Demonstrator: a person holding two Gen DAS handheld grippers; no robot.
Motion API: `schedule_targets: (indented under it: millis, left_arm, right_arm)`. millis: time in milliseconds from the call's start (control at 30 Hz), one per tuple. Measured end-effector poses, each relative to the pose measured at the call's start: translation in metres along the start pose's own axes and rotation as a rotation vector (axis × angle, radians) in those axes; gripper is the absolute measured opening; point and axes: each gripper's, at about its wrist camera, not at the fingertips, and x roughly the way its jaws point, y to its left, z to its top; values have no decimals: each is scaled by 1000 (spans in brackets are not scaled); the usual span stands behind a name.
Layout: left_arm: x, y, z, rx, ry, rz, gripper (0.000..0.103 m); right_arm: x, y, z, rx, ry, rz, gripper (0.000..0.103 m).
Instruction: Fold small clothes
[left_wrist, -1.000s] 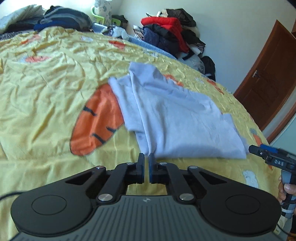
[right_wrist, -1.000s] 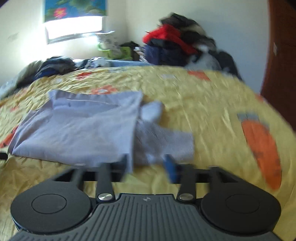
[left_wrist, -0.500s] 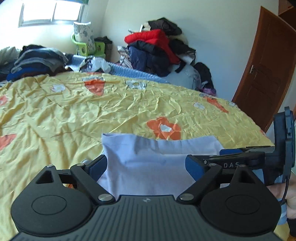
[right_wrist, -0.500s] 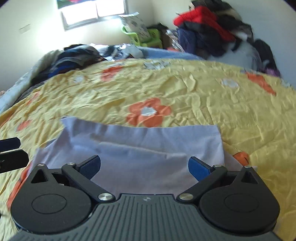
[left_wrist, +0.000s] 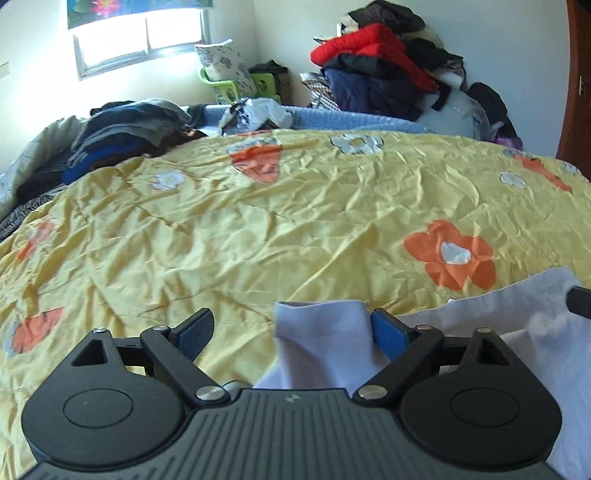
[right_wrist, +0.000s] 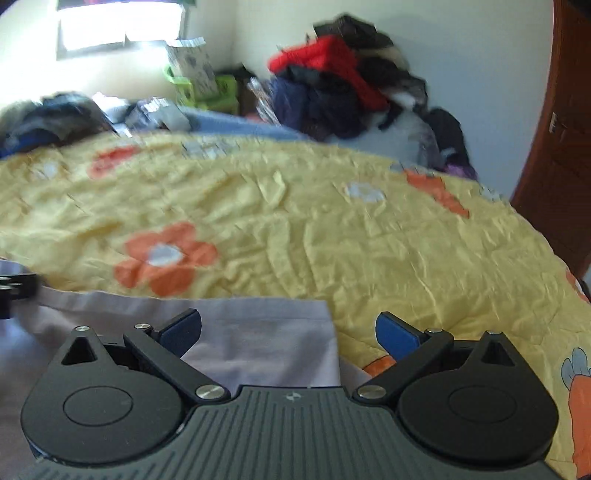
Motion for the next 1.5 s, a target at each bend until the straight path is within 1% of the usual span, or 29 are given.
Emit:
schedule_targets:
  millis: [33, 133, 233, 333, 467, 600, 733, 833, 900, 933, 1000, 1067, 1133, 1233, 1267, 1367, 1433, 1500]
  left_arm:
    - [-6, 2, -2, -9, -5, 2, 92]
    - [-23, 9, -10, -48, -1, 0, 93]
    - [-39, 13, -22, -80, 2, -24, 93]
    - [-52, 12, -34, -83, 7, -37, 94]
    - [-62, 9, -49, -73, 22, -52, 94]
    - [-66, 5, -64, -54, 40, -55, 94]
    - [-67, 6, -81, -62, 69, -61, 94]
    - [-75, 13, -90, -91, 57, -79, 95]
    - [-81, 22, -93, -122, 47, -87, 95]
    - [-83, 29, -95, -146, 49, -92, 95]
    - [-83, 46, -95, -215, 77, -113, 95]
    - [-79, 69, -95, -324, 114, -171, 95]
    - [-76, 88, -95, -419, 125, -246, 95]
    - [-68, 106, -93, -525, 154, -354, 96]
    - [-65, 113, -93, -566, 161, -404, 96]
    - [-52, 123, -94, -668, 198, -525, 97]
    - [-45, 127, -94, -712, 207, -573, 97]
    - [-37, 127, -93, -732, 224, -628, 97]
  right_arm:
    - [-14, 3, -3, -7, -21, 50, 102]
    - [-41, 16, -13, -38, -12, 172, 102]
    - [-60, 30, -26, -59, 13, 223, 102]
    - [-73, 43, -41, -94, 32, 216, 102]
    - [-81, 59, -62, -144, 70, 195, 102]
    - [-79, 64, -80, -131, 110, 210, 102]
    - [-85, 64, -94, -126, 66, 212, 103]
    - [-90, 61, -103, -134, 26, 230, 103]
    - [-95, 58, -101, -131, 44, 236, 103]
    - [-99, 57, -99, -113, 39, 223, 101]
    - [-113, 56, -100, -83, -9, 213, 97]
    - [-129, 63, -103, -119, -61, 237, 95]
    - [-144, 79, -109, -207, -109, 234, 95]
    - [-159, 111, -123, -410, -169, 181, 94]
    - [-163, 124, -128, -490, -186, 162, 94]
    - [-163, 153, -142, -663, -207, 106, 94]
    - [-159, 164, -147, -709, -205, 87, 94]
    - [-157, 172, -146, -716, -219, 68, 94]
